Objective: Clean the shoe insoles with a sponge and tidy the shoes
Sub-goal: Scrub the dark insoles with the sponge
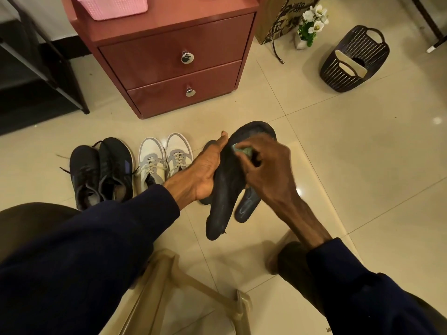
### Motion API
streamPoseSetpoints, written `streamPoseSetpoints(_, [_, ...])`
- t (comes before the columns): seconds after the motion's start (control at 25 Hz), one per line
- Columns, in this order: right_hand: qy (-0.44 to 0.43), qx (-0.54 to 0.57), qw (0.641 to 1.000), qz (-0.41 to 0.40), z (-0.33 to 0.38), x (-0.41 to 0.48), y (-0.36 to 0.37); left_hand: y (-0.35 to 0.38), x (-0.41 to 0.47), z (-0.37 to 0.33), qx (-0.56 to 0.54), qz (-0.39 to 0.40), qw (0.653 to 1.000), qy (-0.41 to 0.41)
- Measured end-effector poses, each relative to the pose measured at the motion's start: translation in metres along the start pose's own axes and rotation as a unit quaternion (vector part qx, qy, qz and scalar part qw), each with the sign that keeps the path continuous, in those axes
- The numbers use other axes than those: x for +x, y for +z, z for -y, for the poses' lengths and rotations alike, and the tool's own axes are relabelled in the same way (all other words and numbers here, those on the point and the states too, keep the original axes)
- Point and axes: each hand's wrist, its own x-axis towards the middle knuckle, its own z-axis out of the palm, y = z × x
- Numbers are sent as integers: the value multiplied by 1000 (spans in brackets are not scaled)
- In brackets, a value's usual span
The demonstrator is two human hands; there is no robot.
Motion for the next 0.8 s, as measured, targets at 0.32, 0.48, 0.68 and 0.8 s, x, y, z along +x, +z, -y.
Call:
streamPoseSetpoints(0.32, [90, -37, 994, -51, -24, 7, -17, 4, -1, 3, -8, 14, 1000, -18])
streamPoseSetpoints(0.48, [-43, -6, 998, 50, 5, 0, -1, 0, 1, 1, -5, -6, 1000, -7])
streamPoseSetpoints(0.68, [119, -58, 990, -48, -26, 11, -18, 5, -4, 3, -7, 18, 1000, -21])
streamPoseSetpoints(0.8, [144, -20, 987, -67, -29, 11, -20, 7, -5, 3, -5, 18, 999, -27])
